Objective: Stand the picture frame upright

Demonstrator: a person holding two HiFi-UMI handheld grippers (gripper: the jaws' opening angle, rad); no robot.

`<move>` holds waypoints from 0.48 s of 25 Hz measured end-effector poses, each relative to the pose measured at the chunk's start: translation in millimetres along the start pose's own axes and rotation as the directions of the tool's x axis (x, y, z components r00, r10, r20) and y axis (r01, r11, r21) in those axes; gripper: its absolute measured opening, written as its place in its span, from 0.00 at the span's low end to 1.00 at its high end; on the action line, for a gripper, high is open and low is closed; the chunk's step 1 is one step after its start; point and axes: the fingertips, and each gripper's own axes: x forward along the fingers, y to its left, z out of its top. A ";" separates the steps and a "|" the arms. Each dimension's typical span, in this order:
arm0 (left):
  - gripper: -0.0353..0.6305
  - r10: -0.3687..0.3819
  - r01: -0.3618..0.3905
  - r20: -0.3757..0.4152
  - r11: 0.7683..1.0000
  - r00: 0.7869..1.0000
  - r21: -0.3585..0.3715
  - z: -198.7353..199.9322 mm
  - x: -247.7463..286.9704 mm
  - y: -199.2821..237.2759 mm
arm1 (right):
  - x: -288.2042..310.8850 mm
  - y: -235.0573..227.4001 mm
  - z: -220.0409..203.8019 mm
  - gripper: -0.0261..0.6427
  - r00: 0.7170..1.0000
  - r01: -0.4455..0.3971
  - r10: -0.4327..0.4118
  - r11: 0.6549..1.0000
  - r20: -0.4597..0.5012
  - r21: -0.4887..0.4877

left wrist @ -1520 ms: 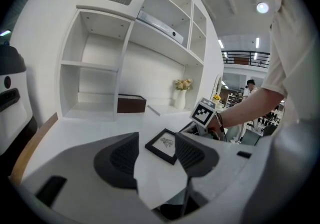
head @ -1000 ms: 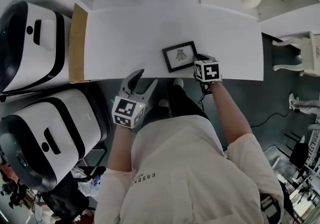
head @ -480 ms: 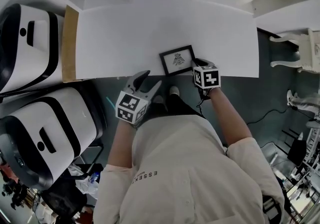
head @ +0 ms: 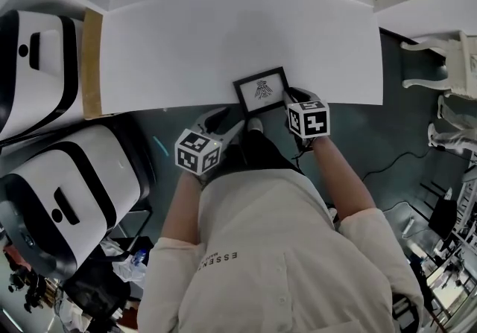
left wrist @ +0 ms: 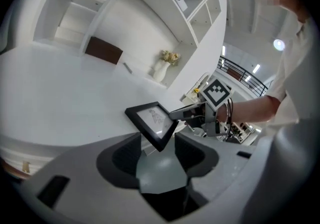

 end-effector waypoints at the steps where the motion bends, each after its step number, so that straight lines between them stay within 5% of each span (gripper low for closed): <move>1: 0.37 -0.012 0.012 0.002 0.999 1.000 -0.029 -1.3 3.8 -1.3 | -0.7 -0.9 -0.2 0.15 1.000 -0.001 0.001 1.000 0.005 -0.008; 6: 0.36 -0.066 0.073 0.040 0.972 0.997 -0.224 -6.0 22.2 -2.8 | -3.7 -3.5 -4.9 0.15 1.000 0.000 0.001 0.999 0.010 -0.036; 12: 0.34 -0.096 0.124 0.084 0.886 0.992 -0.448 -9.0 37.2 8.1 | -9.1 -6.8 -11.1 0.15 1.000 -0.004 0.005 0.999 0.001 -0.047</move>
